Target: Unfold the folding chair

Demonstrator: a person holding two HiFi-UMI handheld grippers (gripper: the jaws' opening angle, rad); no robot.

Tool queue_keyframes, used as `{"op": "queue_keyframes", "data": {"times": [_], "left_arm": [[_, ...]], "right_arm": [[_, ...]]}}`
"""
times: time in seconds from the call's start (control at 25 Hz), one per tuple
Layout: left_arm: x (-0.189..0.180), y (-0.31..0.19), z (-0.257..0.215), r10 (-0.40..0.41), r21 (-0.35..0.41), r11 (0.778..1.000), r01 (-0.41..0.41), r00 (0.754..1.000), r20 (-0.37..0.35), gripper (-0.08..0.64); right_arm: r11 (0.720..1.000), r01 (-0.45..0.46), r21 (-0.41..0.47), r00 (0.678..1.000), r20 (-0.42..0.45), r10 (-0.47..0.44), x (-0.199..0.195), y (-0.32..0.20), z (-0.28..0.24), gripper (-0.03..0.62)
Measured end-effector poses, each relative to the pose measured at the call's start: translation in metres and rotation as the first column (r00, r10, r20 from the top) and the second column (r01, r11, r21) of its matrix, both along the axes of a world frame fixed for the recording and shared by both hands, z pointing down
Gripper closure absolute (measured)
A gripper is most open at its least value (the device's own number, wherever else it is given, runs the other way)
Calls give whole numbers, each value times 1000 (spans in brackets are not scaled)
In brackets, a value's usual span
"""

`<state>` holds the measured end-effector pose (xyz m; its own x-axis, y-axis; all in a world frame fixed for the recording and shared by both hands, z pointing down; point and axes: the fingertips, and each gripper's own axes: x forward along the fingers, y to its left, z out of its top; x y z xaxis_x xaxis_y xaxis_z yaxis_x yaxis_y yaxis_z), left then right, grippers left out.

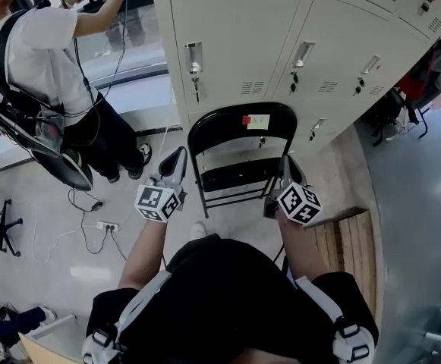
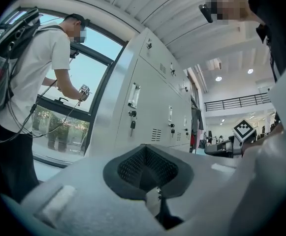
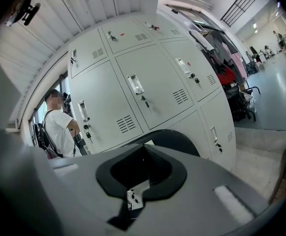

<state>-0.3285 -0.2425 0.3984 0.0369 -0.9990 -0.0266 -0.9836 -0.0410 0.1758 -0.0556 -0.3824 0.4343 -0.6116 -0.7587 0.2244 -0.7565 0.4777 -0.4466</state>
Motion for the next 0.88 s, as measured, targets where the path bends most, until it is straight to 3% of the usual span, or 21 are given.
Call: {"op": "queue_keyframes", "data": {"times": [0.2, 0.4, 0.64, 0.88], "left_arm": [[-17, -34, 24, 65, -76, 995, -65, 998, 6, 542], [-21, -77, 66, 193, -220, 958, -185, 981, 15, 425], [-32, -100, 95, 267, -301, 920, -249, 963, 20, 367], [-37, -120, 123, 332, -363, 878, -312, 943, -6, 325]], "right_arm": [[999, -21, -39, 1000, 2, 22, -17, -7, 9, 588], [995, -54, -88, 998, -30, 51, -26, -5, 31, 587], [976, -125, -180, 992, -24, 123, -17, 5, 55, 588], [960, -191, -205, 981, -65, 181, -6, 15, 68, 588]]}}
